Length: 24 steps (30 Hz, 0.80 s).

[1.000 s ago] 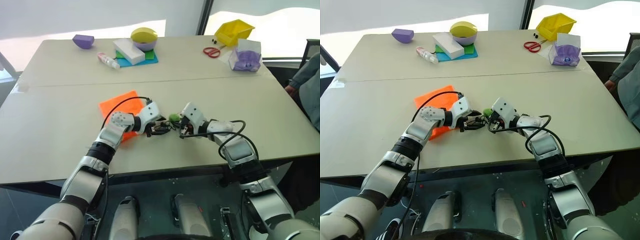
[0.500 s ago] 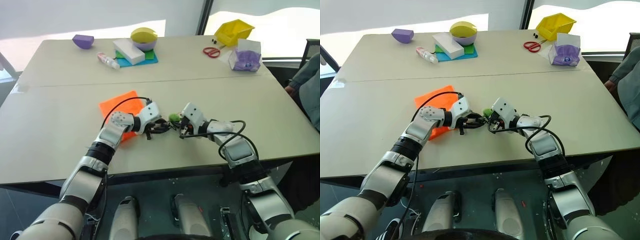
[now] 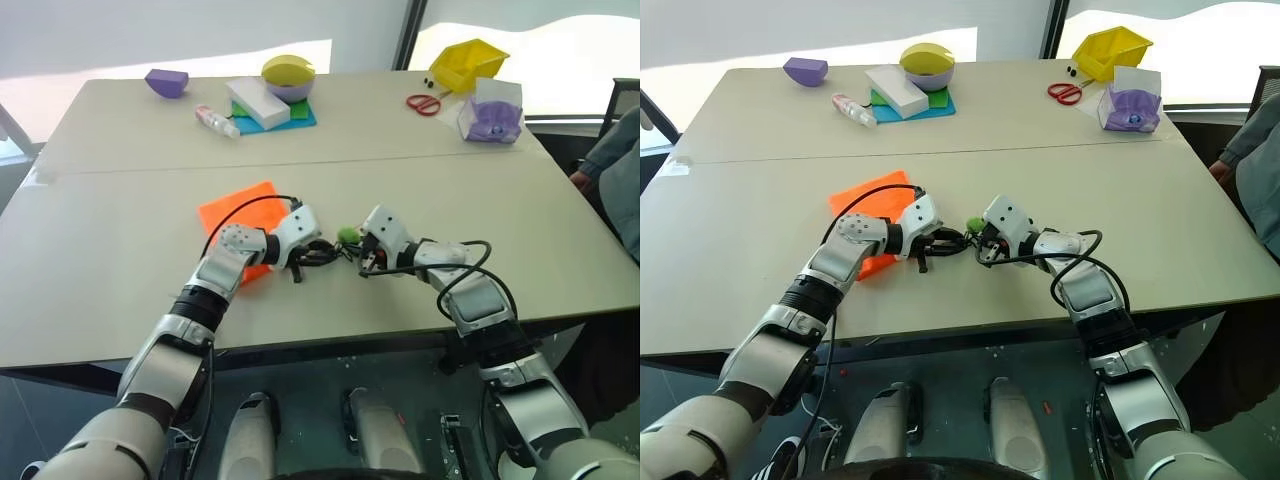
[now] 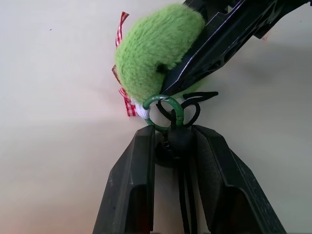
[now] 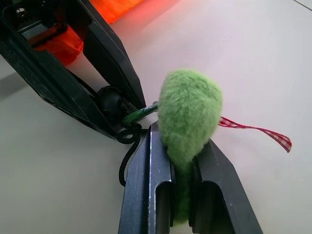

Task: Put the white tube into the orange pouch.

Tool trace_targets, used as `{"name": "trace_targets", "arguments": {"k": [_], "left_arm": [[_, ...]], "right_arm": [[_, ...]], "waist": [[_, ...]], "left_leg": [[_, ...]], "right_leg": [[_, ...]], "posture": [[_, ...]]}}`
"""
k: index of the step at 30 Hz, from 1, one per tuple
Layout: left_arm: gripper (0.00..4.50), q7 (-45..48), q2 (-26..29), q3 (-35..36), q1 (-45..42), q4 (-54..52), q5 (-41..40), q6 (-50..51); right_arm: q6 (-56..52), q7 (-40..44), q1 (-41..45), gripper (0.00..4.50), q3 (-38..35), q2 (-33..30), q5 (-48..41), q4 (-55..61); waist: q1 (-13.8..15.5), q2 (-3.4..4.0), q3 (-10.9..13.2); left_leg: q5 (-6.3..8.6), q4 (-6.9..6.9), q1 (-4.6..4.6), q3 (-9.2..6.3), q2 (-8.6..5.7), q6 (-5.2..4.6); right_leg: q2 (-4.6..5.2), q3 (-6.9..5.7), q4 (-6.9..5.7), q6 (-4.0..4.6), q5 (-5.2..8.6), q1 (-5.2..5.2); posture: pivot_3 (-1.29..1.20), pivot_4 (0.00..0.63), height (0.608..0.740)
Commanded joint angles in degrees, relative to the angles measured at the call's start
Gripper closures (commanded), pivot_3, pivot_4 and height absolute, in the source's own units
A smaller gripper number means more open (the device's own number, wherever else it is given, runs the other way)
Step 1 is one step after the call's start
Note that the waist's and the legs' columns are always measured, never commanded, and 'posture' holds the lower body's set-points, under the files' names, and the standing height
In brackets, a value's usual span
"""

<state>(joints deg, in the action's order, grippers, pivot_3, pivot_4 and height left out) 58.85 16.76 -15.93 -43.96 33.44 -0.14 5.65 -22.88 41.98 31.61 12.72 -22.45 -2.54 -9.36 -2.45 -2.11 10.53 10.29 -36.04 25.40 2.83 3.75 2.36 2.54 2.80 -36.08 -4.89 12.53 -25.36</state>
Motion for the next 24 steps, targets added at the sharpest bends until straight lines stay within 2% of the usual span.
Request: {"name": "trace_targets", "arguments": {"k": [1,4,7,16,24], "left_arm": [[3.25,-0.7,0.3,0.5,-0.4,-1.0,0.4,-1.2],[3.25,0.1,0.1,0.7,-0.4,-1.3,-0.5,-0.6],[4.12,1.2,-0.2,0.9,0.0,-2.8,-1.6,-0.1],[4.12,1.4,0.7,0.7,0.5,-3.6,-1.0,-0.4],[4.12,4.8,6.5,0.9,2.0,-8.5,-1.1,0.9]], "right_arm": [[0.7,0.0,0.5,4.50,-0.6,-0.1,0.0,1.1],[0.7,-0.1,0.5,4.50,-0.6,0.0,0.0,1.0],[0.7,-0.2,0.5,4.50,-0.5,0.1,0.0,0.9],[0.8,-0.4,0.4,4.50,-0.7,0.0,0.1,0.9],[3.1,-2.1,3.0,4.50,-3.5,-2.4,0.7,-4.2]], "waist": [[0.0,0.00,0.0],[0.0,0.00,0.0],[0.0,0.00,0.0],[0.0,0.00,0.0],[-0.1,0.00,0.0]], "left_leg": [[0.00,0.00,0.00,0.00,0.00,0.00],[0.00,0.00,0.00,0.00,0.00,0.00],[0.00,0.00,0.00,0.00,0.00,0.00],[0.00,0.00,0.00,0.00,0.00,0.00],[0.00,0.02,0.00,0.00,0.00,0.00]], "right_leg": [[0.00,0.00,0.00,0.00,0.00,0.00],[0.00,0.00,0.00,0.00,0.00,0.00],[0.00,0.00,0.00,0.00,0.00,0.00],[0.00,0.00,0.00,0.00,0.00,0.00],[0.01,0.00,0.01,0.01,0.00,-0.02]], "posture": [[0.00,0.150,0.740],[0.00,0.150,0.740],[0.00,0.150,0.740],[0.00,0.150,0.740],[0.00,0.150,0.740]]}}
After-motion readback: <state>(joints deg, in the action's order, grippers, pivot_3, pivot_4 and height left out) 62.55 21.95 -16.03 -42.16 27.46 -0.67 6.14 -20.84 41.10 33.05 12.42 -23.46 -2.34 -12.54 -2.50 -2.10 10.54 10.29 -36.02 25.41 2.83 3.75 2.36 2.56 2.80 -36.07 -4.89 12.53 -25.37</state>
